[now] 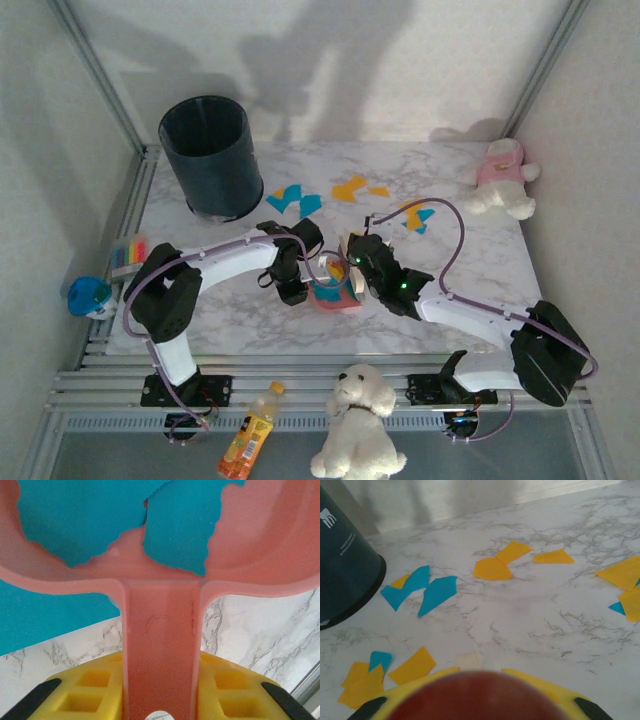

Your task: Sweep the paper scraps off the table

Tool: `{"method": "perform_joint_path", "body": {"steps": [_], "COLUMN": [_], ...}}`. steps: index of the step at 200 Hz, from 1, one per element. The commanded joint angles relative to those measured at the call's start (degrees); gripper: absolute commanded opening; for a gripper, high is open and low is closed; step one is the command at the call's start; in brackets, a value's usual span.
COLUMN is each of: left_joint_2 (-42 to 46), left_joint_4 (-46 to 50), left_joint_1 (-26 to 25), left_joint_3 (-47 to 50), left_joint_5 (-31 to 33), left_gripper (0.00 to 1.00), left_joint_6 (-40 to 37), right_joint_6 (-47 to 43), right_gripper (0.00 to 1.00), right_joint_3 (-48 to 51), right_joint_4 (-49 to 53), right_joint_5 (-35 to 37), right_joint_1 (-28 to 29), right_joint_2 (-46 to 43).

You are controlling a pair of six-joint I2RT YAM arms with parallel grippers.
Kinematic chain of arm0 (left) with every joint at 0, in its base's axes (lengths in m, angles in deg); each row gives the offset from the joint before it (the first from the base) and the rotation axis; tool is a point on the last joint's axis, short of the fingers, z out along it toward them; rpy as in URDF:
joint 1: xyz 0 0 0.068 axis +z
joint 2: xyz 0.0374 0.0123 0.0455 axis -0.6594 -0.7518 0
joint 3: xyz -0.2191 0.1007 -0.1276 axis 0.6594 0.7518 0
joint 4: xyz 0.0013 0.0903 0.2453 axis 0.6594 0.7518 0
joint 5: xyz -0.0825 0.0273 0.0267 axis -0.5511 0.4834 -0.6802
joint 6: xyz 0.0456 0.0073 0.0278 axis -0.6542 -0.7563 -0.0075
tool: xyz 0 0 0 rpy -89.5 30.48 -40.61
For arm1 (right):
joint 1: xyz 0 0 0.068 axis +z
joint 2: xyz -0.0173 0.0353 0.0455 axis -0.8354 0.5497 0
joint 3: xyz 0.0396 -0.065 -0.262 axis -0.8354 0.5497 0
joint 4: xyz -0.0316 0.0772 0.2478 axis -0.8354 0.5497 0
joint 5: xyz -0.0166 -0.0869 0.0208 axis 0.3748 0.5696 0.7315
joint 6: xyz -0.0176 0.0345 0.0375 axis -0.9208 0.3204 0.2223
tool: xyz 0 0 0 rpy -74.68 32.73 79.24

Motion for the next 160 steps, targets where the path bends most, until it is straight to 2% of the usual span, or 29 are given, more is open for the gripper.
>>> {"method": "perform_joint_path", "body": {"steps": [1, 160], "left_joint_2": [-1.4, 0.7], "left_joint_4": [1.2, -1.0], "left_joint_1": [-0.2, 1.0], "left_joint_3": [0.0, 0.9], "left_joint_5": [2.0, 1.5], "left_gripper": [0.0, 0.0], "left_joint_6": [1.0, 1.9], "right_joint_6": [1.0, 0.5], "right_gripper": [0.0, 0.0], "right_joint_3": [-1.9, -3.4], "right_joint_4": [0.6, 4.3], "right_joint_5": [0.4, 3.6], "right_joint_1": [0.7, 0.7], "right_joint_2": [-1.9, -6.5]}}
